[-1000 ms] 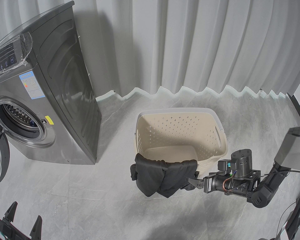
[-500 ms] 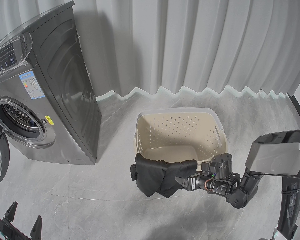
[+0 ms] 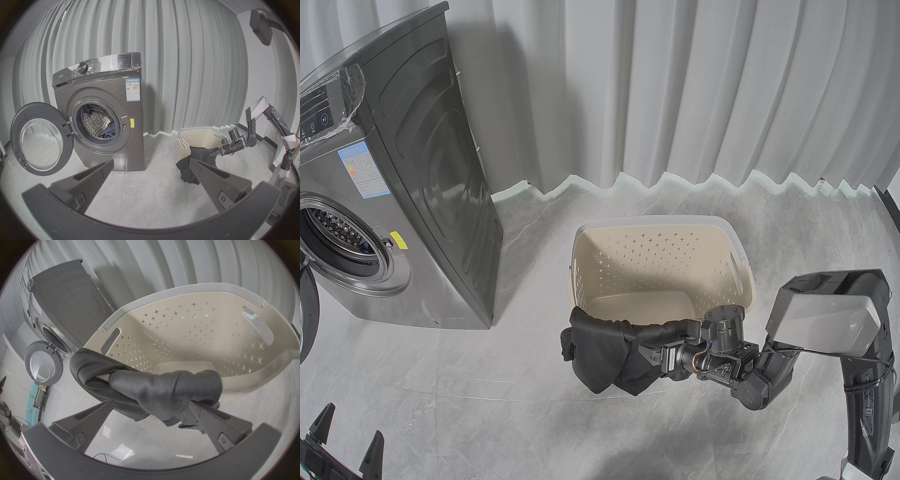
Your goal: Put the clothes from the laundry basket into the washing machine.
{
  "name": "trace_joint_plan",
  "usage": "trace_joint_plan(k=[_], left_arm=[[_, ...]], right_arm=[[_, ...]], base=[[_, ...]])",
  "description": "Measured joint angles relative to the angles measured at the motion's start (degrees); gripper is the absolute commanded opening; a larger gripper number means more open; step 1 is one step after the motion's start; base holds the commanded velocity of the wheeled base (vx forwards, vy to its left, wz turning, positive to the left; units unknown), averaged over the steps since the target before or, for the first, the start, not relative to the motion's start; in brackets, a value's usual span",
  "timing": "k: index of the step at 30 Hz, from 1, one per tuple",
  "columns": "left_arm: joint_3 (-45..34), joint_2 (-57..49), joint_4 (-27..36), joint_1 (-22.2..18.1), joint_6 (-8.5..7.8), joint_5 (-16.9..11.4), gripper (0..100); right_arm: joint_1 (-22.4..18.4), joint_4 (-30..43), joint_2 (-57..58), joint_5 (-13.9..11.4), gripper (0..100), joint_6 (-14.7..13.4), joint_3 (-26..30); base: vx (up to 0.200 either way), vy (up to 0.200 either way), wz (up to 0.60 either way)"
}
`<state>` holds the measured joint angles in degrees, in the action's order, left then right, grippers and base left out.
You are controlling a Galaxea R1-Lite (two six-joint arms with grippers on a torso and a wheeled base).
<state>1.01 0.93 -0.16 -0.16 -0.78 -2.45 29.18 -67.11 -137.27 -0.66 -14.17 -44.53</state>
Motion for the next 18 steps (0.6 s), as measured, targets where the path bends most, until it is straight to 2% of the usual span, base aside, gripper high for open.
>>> trace_joint_plan(k=[18], left_arm=[[0.00, 0.00, 0.02, 0.00, 0.00, 0.00, 100]], right_arm=[[-0.39, 1.85, -4.74, 0.17, 100, 0.00, -7.89]], base=[[0.000, 0.000, 0.00]])
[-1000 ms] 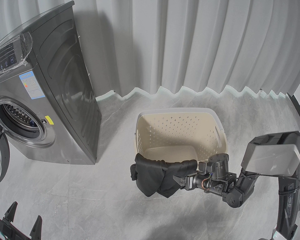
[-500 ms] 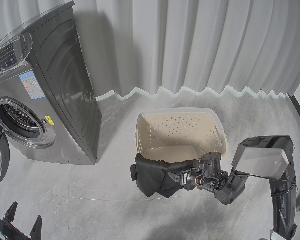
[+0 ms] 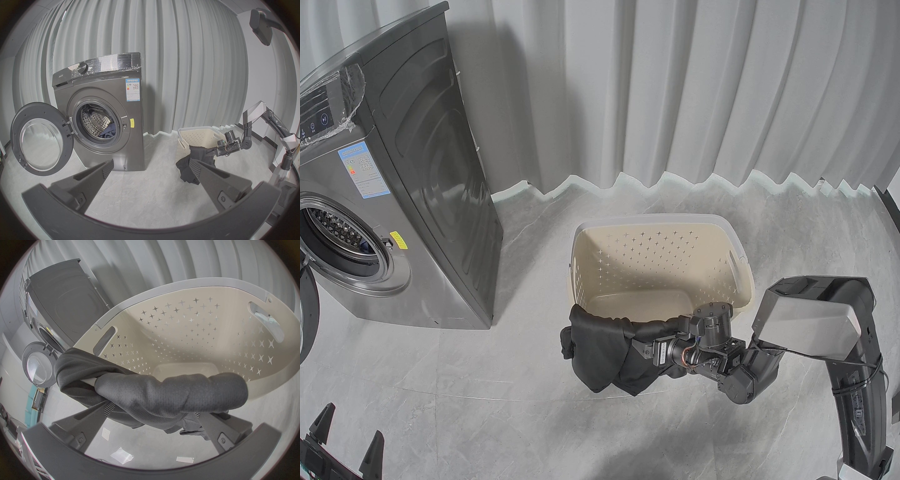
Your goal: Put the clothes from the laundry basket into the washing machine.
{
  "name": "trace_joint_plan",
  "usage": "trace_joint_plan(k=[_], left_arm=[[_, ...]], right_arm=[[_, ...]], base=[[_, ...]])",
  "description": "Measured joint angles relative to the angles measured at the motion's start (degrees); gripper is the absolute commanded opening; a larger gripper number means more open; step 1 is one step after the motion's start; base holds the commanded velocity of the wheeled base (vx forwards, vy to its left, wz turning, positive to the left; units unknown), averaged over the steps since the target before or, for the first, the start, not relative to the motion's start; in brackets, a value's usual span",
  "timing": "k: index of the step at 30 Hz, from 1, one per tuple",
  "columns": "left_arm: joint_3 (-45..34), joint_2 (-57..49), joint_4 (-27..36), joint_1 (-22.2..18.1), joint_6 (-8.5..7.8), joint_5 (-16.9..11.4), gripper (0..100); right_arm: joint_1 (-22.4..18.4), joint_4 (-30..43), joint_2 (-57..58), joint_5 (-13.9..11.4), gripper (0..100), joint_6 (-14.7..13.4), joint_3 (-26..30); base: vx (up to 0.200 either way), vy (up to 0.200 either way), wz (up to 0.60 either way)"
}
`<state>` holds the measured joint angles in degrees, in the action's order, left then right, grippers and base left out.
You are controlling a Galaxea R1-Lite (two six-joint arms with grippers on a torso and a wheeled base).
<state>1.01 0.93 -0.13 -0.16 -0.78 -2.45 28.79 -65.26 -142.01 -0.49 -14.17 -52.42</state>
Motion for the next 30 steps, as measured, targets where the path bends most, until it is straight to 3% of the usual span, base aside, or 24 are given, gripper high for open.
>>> trace_joint_plan(k=[2, 3, 19, 30], left_arm=[[0.00, 0.00, 0.00, 0.00, 0.00, 0.00, 100], [0.00, 0.00, 0.00, 0.00, 0.00, -0.01, 100], [0.00, 0.00, -0.02, 0.00, 0.05, 0.02, 100], [0.00, 0.00, -0.02, 0.00, 0.07, 0.07, 100]], right_arm=[[-0.11, -0.02, -0.38, 0.05, 100, -0.01, -0.83], [-0.16, -0.05, -0.50, 0.06, 0, -0.04, -1.10], [0.59, -1.17, -0.16, 1.13, 0, -0.52, 0.39], [0.61, -3.44, 9.95, 1.19, 0, -1.02, 10.73]], base=[[0.000, 0.000, 0.00], [0.000, 0.000, 0.00], [0.000, 0.000, 0.00], [0.000, 0.000, 0.00]])
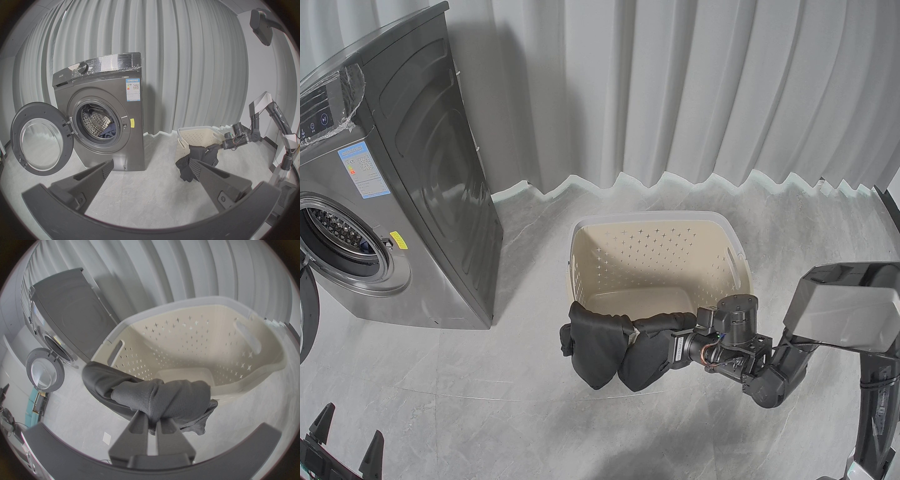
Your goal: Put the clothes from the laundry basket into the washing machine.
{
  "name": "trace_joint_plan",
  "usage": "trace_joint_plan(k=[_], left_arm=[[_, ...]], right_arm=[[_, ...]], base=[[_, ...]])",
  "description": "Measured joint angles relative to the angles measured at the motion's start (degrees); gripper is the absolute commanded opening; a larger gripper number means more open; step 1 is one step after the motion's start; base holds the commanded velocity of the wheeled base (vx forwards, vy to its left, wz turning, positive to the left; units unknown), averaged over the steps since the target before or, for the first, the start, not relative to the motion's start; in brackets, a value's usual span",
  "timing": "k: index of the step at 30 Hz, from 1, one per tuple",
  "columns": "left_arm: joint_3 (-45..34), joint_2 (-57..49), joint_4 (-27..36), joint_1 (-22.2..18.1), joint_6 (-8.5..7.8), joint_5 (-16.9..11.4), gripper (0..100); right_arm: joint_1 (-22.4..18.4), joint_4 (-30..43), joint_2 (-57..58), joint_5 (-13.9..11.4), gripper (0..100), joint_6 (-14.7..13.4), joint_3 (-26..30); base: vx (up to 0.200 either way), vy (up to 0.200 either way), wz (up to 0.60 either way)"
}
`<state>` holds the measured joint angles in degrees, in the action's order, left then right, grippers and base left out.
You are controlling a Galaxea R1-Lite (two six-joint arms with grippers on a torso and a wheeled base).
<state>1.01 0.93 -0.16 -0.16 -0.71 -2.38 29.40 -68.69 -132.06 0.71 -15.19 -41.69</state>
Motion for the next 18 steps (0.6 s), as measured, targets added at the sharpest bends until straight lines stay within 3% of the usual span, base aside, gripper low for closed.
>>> trace_joint_plan(k=[9, 18], left_arm=[[0.00, 0.00, 0.00, 0.00, 0.00, 0.02, 100], [0.00, 0.00, 0.00, 0.06, 0.05, 0.02, 100]], right_arm=[[0.57, -6.30, 13.68, -0.05, 0, 0.13, 10.17], [1.13, -6.46, 30.07, -0.52, 0, 1.65, 16.29]], base=[[0.000, 0.000, 0.00], [0.000, 0.000, 0.00]])
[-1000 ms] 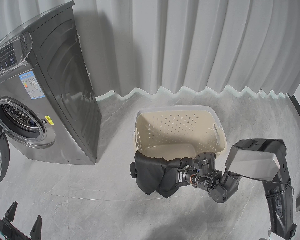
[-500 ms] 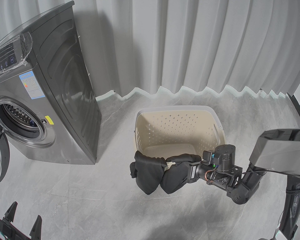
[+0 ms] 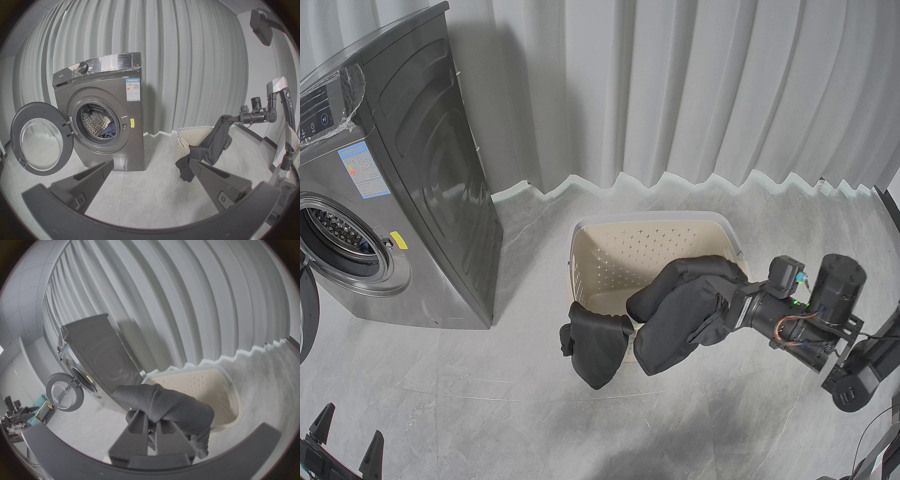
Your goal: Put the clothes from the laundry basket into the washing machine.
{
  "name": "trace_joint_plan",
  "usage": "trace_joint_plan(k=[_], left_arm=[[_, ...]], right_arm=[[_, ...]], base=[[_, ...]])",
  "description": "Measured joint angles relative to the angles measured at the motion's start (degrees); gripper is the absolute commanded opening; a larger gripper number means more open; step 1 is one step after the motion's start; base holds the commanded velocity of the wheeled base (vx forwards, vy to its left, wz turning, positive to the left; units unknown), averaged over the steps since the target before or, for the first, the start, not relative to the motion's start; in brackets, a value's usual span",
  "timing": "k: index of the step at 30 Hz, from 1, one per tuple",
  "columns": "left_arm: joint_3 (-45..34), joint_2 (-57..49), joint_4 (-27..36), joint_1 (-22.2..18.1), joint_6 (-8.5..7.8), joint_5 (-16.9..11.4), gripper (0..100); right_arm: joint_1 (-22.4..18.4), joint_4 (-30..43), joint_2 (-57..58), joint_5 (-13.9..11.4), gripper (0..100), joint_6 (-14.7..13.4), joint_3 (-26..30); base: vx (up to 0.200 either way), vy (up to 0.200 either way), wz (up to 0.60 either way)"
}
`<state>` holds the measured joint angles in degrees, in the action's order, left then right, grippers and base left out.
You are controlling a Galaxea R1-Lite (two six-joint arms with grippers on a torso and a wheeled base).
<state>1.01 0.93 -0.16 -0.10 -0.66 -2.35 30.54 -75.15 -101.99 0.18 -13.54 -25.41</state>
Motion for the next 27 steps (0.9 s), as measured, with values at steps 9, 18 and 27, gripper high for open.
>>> trace_joint_plan(k=[9, 18, 27], left_arm=[[0.00, 0.00, 0.00, 0.02, 0.04, 0.04, 100], [0.00, 0.00, 0.00, 0.00, 0.15, 0.12, 100], [0.00, 0.00, 0.00, 0.05, 1.23, 0.91, 100]], right_arm=[[2.67, 10.35, 16.10, -0.43, 0, 4.92, 0.60], [6.28, 14.86, 25.00, -0.83, 0, 5.56, -0.04], [8.09, 14.56, 26.47, -0.94, 0, 5.40, 0.60]], base=[[-0.067, 0.000, 0.00], [-0.067, 0.000, 0.00], [0.000, 0.200, 0.00]])
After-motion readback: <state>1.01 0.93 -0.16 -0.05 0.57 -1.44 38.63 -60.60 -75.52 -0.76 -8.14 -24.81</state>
